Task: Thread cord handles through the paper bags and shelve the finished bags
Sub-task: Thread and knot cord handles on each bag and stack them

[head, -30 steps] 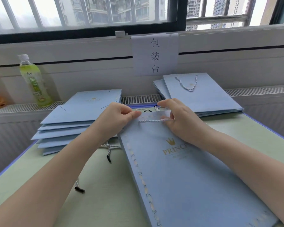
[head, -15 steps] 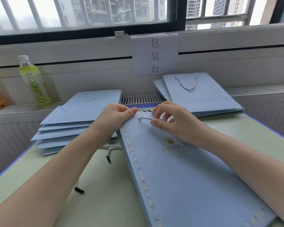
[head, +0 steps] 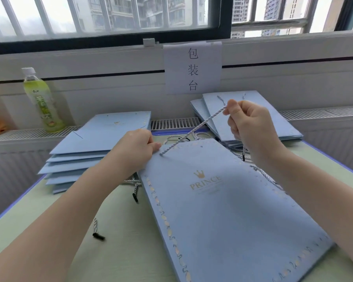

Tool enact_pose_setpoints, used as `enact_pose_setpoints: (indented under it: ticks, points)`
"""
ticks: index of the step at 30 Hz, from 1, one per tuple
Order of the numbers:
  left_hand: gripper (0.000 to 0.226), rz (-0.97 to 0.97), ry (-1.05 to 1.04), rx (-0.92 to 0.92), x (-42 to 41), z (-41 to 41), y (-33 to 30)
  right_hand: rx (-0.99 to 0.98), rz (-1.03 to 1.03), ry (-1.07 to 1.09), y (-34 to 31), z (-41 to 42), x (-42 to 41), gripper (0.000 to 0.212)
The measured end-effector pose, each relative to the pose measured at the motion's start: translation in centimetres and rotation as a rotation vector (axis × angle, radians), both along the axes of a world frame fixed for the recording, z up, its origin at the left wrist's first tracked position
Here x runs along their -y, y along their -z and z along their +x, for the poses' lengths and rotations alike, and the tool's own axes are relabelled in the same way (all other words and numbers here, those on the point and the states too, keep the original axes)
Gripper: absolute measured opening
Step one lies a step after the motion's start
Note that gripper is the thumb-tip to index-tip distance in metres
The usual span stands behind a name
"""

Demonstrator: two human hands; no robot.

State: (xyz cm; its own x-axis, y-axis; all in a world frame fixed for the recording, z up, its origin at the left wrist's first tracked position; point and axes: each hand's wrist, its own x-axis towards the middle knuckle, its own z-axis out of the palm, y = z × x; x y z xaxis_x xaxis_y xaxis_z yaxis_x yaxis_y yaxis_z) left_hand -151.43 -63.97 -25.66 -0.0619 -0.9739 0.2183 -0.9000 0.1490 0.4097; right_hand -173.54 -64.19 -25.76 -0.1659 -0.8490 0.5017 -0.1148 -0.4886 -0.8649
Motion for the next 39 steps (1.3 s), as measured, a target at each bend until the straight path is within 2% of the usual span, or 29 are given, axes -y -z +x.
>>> enact_pose_setpoints:
  ticks: [4,6,9,11,14,17,19,22,24,26,28,30,33,36,37,39]
  points:
    - [0.025,0.039,0.034,-0.010,-0.1,0.7,-0.9,-0.077,-0.009,0.079,0.3,-0.5,0.5,0.030]
    - [0.026,0.067,0.057,-0.042,-0.2,1.1,-1.0,-0.280,0.040,0.093,0.8,-0.6,0.9,0.028]
    - [0.026,0.113,0.066,-0.058,-0.1,1.6,-0.9,-0.724,0.191,0.073,1.9,-0.4,1.0,0.023]
    - [0.026,0.119,0.049,-0.037,0.0,1.7,-0.9,-0.851,0.261,0.033,2.6,-0.2,1.0,0.021]
    - [0.029,0.127,0.000,0.004,0.3,1.6,-0.8,-0.871,0.283,0.022,2.7,0.0,1.0,0.023]
    - [0.020,0.069,-0.048,0.133,0.3,0.8,-0.1,-0.873,0.254,0.032,2.4,0.2,0.9,0.025]
    - [0.015,0.014,0.016,0.080,-0.2,-0.3,0.3,-0.869,0.208,0.001,2.3,0.5,0.5,0.024]
    - [0.022,-0.009,0.191,-0.077,-1.1,-2.1,1.0,-0.884,0.143,-0.064,2.0,1.0,-0.3,0.023]
    - [0.026,-0.052,0.310,-0.076,-1.3,-2.9,1.9,-0.910,0.086,-0.093,1.8,1.4,-0.8,0.021]
    - [0.026,-0.108,0.389,-0.075,-1.2,-3.5,3.0,-1.013,-0.018,-0.044,1.9,1.6,-1.0,0.020]
    - [0.018,-0.166,0.380,-0.109,-1.4,-3.9,3.5,-1.154,-0.121,0.069,2.0,1.8,-1.3,0.023]
    - [0.012,-0.253,0.341,-0.139,-1.3,-3.9,3.6,-1.182,-0.190,0.135,1.9,2.0,-1.5,0.027]
    - [0.018,-0.357,0.240,-0.215,-1.1,-3.4,3.3,-1.147,-0.227,0.211,1.7,2.0,-1.6,0.028]
    - [0.024,-0.392,0.197,-0.337,-1.0,-2.9,2.8,-1.137,-0.147,0.281,1.7,1.5,-1.2,0.027]
    - [0.024,-0.386,0.217,-0.364,-1.0,-2.9,2.8,-1.073,-0.094,0.258,1.8,1.3,-1.0,0.024]
    - [0.023,-0.352,0.308,-0.385,-1.3,-2.9,2.7,-0.793,0.050,0.125,1.7,1.0,-0.5,0.019]
